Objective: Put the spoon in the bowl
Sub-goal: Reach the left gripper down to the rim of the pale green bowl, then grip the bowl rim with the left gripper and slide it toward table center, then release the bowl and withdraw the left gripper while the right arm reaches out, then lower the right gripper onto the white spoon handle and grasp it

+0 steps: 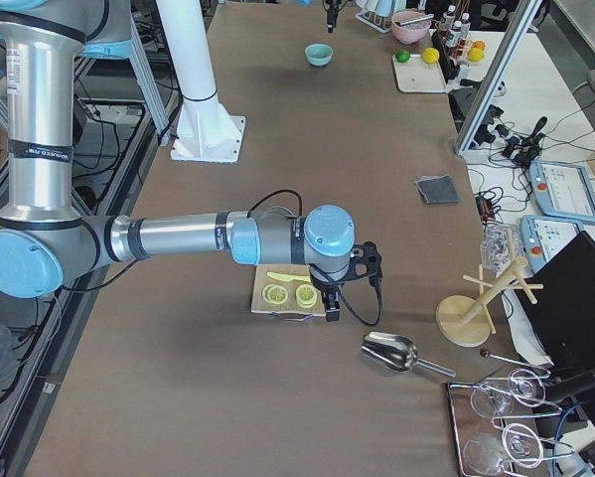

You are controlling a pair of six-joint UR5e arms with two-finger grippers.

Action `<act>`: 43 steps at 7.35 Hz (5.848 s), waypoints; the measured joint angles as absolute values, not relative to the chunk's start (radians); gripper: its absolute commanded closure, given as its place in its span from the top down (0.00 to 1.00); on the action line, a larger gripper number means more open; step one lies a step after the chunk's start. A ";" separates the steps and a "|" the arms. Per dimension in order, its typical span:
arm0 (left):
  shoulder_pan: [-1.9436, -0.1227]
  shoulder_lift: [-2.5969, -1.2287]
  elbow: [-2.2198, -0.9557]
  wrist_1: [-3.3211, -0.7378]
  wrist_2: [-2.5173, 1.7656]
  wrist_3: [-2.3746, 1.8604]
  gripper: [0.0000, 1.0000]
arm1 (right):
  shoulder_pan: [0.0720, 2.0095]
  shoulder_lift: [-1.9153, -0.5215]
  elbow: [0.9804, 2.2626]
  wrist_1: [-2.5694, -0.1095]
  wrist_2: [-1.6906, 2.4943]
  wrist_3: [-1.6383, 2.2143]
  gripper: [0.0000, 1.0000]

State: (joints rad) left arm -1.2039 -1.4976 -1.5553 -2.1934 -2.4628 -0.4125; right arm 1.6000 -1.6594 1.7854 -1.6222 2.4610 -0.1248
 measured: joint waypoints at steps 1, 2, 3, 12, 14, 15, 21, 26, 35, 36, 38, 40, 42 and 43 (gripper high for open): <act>-1.174 -1.498 -1.549 -2.204 -2.455 -0.423 0.98 | 1.599 -1.657 1.786 -1.622 2.460 -0.116 1.00; -1.147 -1.498 -1.542 -2.219 -2.449 -0.428 0.98 | 1.598 -1.655 1.786 -1.622 2.458 -0.104 1.00; -1.119 -1.497 -1.531 -2.238 -2.447 -0.432 0.97 | 1.598 -1.654 1.786 -1.621 2.457 -0.098 1.00; -1.097 -1.518 -1.478 -2.260 -2.629 -0.474 0.00 | 1.596 -1.652 1.791 -1.623 2.460 -0.092 1.00; -1.102 -1.611 -1.519 -2.217 -2.678 -0.618 0.00 | 1.596 -1.652 1.789 -1.623 2.463 -0.090 1.00; -1.096 -1.686 -1.532 -2.208 -2.664 -0.721 0.00 | 1.596 -1.653 1.787 -1.623 2.464 -0.090 1.00; -0.797 -2.189 -1.536 -1.855 -2.278 -1.066 0.00 | 1.579 -1.634 1.771 -1.621 2.457 -0.044 1.00; -0.623 -2.361 -1.400 -1.821 -2.061 -1.185 0.00 | 1.578 -1.632 1.769 -1.622 2.460 -0.032 1.00; -0.867 -2.203 -1.609 -1.736 -2.112 -1.023 0.98 | 1.337 -1.608 1.911 -1.521 2.415 0.376 1.00; -0.925 -2.171 -1.627 -1.732 -2.123 -0.986 0.98 | 1.228 -1.608 1.920 -1.425 2.348 0.492 1.00; -0.980 -2.137 -1.647 -1.729 -2.138 -0.936 0.98 | 1.039 -1.615 1.910 -1.301 2.248 0.592 1.00; -1.000 -2.128 -1.651 -1.727 -2.141 -0.897 0.98 | 0.946 -1.614 1.890 -1.264 2.227 0.612 1.00; -1.007 -2.126 -1.652 -1.727 -2.144 -0.891 0.98 | 0.895 -1.606 1.836 -1.215 2.226 0.614 0.99; -1.007 -2.126 -1.652 -1.727 -2.145 -0.890 0.98 | 0.877 -1.600 1.798 -1.175 2.225 0.614 0.92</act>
State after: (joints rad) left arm -1.0072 -2.1255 -1.6520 -1.7273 -2.1452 -0.8900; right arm 0.8773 -1.5997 1.7976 -1.1754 2.2250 0.6141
